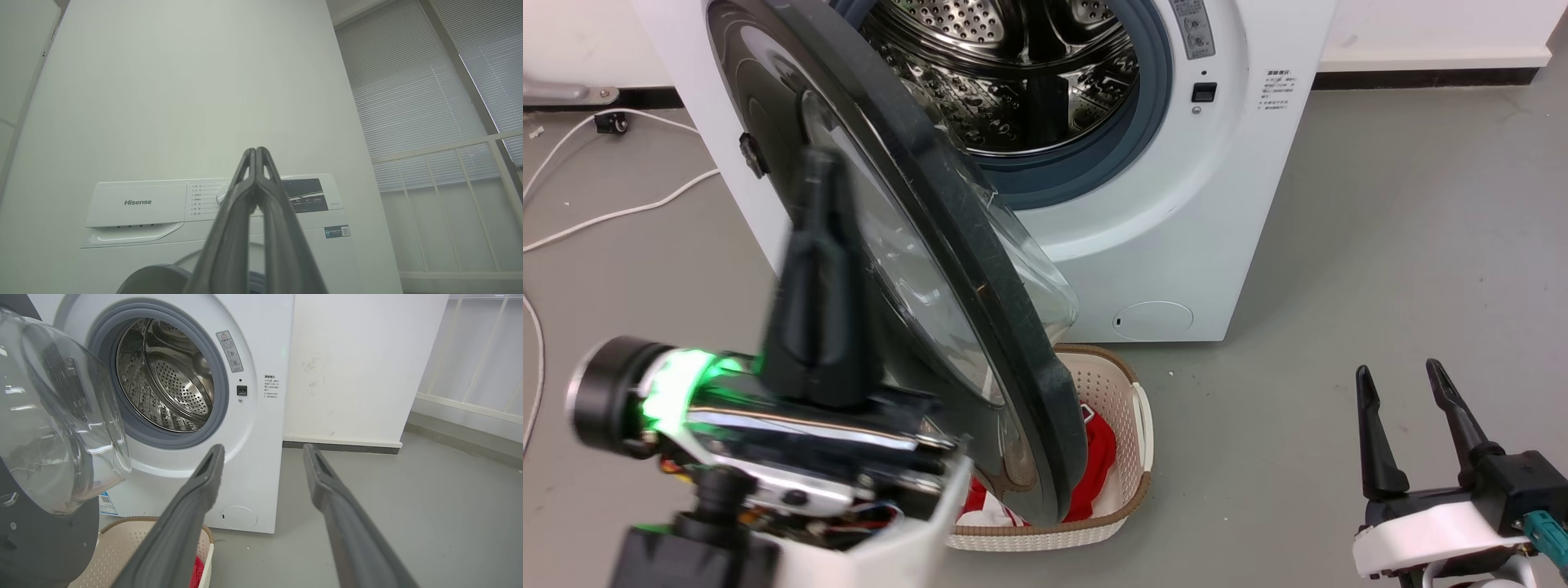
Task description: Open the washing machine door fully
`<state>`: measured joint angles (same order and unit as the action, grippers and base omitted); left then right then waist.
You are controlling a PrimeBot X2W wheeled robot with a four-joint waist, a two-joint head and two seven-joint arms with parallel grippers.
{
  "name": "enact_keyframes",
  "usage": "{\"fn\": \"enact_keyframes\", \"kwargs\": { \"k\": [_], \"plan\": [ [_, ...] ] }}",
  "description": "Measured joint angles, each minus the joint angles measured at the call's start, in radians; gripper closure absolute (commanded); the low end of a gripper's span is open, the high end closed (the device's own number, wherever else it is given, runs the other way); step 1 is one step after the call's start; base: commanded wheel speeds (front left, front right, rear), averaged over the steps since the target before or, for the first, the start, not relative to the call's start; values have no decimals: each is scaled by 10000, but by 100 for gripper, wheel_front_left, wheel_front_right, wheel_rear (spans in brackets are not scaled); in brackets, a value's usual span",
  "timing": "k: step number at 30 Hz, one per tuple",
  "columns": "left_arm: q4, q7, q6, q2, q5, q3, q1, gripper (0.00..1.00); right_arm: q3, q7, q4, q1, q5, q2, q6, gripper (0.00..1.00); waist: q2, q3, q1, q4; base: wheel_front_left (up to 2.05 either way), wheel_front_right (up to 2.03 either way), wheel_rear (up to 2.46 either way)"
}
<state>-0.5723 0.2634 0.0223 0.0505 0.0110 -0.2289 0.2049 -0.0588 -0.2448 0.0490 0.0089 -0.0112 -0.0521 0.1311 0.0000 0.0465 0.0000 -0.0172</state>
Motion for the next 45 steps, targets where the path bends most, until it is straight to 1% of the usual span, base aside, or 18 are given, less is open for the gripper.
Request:
{"fn": "enact_keyframes", "kwargs": {
  "k": [3, 4, 5, 7, 10, 14, 16, 18, 22, 29, 32, 38, 45],
  "plan": [
    [15, 0, -284, -2, 113, -794, -5, 100, -13, 13, 10, 1, -4, 0, 0, 0, 1, -11, 0, 18, 0, 0, 0],
    [15, 0, -284, -2, 113, -794, -5, 100, -13, 13, 10, 1, -4, 0, 0, 0, 1, -11, 0, 18, 0, 0, 0],
    [228, 0, -499, -4, 240, -1384, -51, 100, -31, 31, 13, 1, -27, 0, 0, 0, 0, -17, 0, 44, 0, 0, 0],
    [500, -96, -671, -4, 464, -1990, -174, 100, -52, 35, 21, 3, -33, 0, 0, 0, 0, -19, 0, 70, 0, 0, 0],
    [1026, -512, -897, -4, 759, -2859, -291, 100, -61, 44, 31, 3, -33, 4, 0, 0, 1, -43, 0, 100, 0, 0, 0],
    [1904, -1392, -1166, 0, 1239, -3931, -675, 100, -38, 50, 56, 13, -58, 4, 0, 0, 0, -71, 0, 140, 0, 0, 0],
    [2330, -1753, -1229, 0, 1467, -4410, -930, 100, -23, 79, 61, 14, -59, 6, 0, 0, 1, -73, 0, 156, 0, 0, 0],
    [2798, -2052, -1279, 58, 1611, -4686, -1151, 100, -13, 82, 79, 18, -61, 6, 0, 0, 0, -73, 0, 168, 0, 0, 0],
    [3580, -2313, -1266, 261, 1772, -4788, -1496, 100, 0, 90, 107, 20, -90, 6, 0, 0, 0, -77, 0, 183, 0, 0, 0],
    [4721, -2217, -823, 477, 1778, -4464, -1809, 100, 29, 125, 151, 23, -153, 6, 0, 0, 1, -50, 0, 181, 0, 0, 0],
    [4984, -2094, -723, 476, 1768, -4360, -1793, 100, 35, 125, 157, 22, -163, 6, 0, 0, 1, -28, 0, 174, 0, 0, 0],
    [5710, -1649, -383, 353, 1772, -3967, -1243, 100, 61, 138, 190, -5, -236, 6, 0, 0, 0, 119, 1, 108, 0, 0, 0],
    [6435, -1172, -136, 226, 1877, -3643, -435, 100, 73, 138, 274, -68, -238, 6, 0, 0, 1, 237, 1, 11, 0, 0, 0]
  ]
}}
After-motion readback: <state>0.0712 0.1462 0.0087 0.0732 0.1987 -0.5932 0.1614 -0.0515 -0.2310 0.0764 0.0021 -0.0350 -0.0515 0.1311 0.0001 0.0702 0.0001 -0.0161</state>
